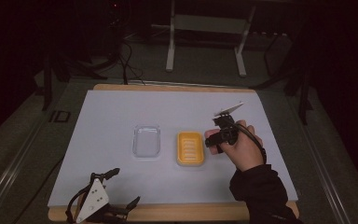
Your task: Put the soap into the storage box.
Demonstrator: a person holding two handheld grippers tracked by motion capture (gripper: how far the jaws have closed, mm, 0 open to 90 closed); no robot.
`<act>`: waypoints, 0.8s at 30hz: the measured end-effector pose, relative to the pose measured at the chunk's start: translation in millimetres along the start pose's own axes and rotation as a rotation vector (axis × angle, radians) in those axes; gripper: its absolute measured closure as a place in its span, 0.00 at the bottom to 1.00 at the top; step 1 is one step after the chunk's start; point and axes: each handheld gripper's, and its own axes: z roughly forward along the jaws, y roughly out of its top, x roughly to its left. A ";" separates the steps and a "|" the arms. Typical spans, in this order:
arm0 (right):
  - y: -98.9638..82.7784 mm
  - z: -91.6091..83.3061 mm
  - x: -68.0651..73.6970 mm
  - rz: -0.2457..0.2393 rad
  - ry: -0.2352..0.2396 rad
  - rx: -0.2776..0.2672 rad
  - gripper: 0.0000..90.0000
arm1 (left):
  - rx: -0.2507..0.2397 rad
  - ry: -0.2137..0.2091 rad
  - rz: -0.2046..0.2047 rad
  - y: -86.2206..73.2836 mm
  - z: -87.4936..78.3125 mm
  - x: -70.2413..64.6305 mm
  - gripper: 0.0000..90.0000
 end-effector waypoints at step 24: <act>10.5 59.1 42.8 0.097 0.017 -0.041 0.42 | 0.003 -0.009 0.010 0.4 -0.2 -1.6 0.00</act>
